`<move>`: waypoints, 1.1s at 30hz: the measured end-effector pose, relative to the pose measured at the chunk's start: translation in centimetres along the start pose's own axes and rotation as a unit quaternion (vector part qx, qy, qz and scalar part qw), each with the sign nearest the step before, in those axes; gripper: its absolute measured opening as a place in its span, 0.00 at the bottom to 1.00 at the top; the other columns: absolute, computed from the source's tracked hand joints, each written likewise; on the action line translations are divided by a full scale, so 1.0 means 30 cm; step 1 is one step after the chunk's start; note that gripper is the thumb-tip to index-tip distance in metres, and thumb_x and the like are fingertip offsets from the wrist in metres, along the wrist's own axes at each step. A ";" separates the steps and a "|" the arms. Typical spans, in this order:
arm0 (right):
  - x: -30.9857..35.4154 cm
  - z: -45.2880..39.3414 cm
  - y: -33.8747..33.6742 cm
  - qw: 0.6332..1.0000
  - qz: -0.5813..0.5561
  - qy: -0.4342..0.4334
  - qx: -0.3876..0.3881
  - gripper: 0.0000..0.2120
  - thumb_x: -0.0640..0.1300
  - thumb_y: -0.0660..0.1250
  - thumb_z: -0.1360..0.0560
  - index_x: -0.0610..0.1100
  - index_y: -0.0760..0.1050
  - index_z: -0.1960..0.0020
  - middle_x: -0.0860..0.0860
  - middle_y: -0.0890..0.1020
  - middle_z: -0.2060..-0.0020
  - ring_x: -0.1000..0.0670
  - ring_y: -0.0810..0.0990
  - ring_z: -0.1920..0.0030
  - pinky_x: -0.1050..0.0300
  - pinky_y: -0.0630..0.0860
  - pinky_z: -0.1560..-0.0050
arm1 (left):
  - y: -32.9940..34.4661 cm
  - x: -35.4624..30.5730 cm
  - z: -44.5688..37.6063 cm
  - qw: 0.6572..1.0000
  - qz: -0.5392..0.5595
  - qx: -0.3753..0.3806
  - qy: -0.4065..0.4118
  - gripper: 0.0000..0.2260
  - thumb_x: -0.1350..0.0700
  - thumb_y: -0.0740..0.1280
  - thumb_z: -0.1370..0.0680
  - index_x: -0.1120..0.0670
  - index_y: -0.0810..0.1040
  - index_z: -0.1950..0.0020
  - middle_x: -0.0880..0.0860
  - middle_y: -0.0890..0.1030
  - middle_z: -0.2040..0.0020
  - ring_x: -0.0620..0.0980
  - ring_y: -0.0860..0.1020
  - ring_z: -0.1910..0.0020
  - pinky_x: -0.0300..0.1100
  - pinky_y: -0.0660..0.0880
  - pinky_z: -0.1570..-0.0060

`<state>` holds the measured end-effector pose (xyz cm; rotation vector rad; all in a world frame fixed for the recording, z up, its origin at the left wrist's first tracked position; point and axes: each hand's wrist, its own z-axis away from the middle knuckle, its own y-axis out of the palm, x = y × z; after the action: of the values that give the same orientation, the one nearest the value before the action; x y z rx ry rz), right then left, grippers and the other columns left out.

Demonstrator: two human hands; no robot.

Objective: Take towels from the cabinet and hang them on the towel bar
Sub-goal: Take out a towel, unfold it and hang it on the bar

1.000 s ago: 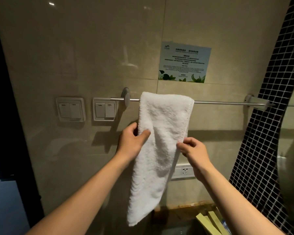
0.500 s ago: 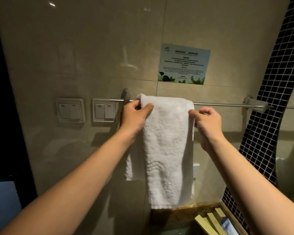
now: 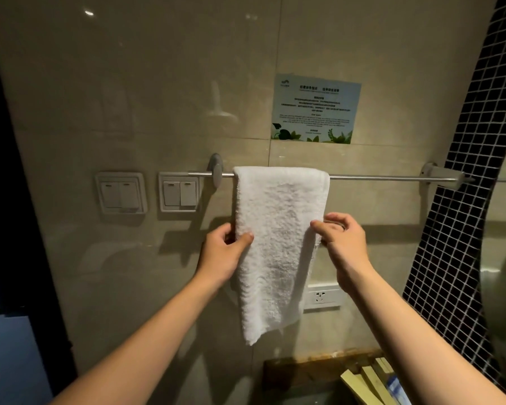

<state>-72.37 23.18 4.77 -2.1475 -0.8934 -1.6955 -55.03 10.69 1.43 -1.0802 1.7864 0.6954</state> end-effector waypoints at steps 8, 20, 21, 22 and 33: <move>-0.062 0.025 -0.011 0.999 0.000 0.020 -0.039 0.14 0.32 0.73 0.29 0.44 0.71 0.53 0.47 0.76 0.63 0.52 0.73 0.64 0.62 0.71 0.62 | -0.019 -0.016 -0.011 0.999 -0.027 -0.017 0.036 0.05 0.63 0.71 0.23 0.65 0.80 0.55 0.54 0.82 0.61 0.44 0.77 0.62 0.39 0.73 0.61; 0.177 -0.060 0.038 0.996 -0.029 -0.078 -0.036 0.14 0.31 0.72 0.29 0.45 0.70 0.55 0.49 0.74 0.65 0.53 0.70 0.67 0.68 0.70 0.71 | 0.019 -0.249 -0.126 0.997 0.038 -0.055 0.041 0.09 0.59 0.70 0.22 0.63 0.80 0.59 0.55 0.81 0.64 0.47 0.77 0.64 0.40 0.73 0.62; 0.173 -0.058 0.040 0.996 -0.024 -0.078 -0.037 0.13 0.32 0.72 0.29 0.44 0.71 0.54 0.50 0.73 0.65 0.53 0.70 0.67 0.69 0.69 0.72 | 0.023 -0.235 -0.124 0.997 0.038 -0.061 0.034 0.09 0.59 0.70 0.22 0.64 0.79 0.59 0.54 0.80 0.65 0.48 0.76 0.65 0.40 0.72 0.62; 0.163 -0.055 0.042 0.996 -0.019 -0.075 -0.036 0.13 0.32 0.72 0.29 0.44 0.71 0.53 0.50 0.73 0.64 0.53 0.69 0.67 0.68 0.68 0.72 | 0.027 -0.221 -0.117 0.997 0.044 -0.065 0.023 0.10 0.59 0.70 0.22 0.66 0.79 0.57 0.55 0.80 0.64 0.48 0.77 0.65 0.40 0.73 0.62; 0.015 -0.029 -0.001 0.999 0.006 -0.038 -0.037 0.11 0.34 0.74 0.29 0.43 0.74 0.54 0.47 0.79 0.59 0.50 0.77 0.60 0.58 0.74 0.55 | -0.022 0.055 0.028 0.997 -0.062 -0.029 -0.036 0.20 0.59 0.76 0.26 0.55 0.72 0.38 0.49 0.80 0.48 0.46 0.78 0.49 0.38 0.74 0.48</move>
<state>-72.99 22.86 5.44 -2.2749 -0.8492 -1.6756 -54.43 10.43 -0.43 -1.1796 1.6325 0.7055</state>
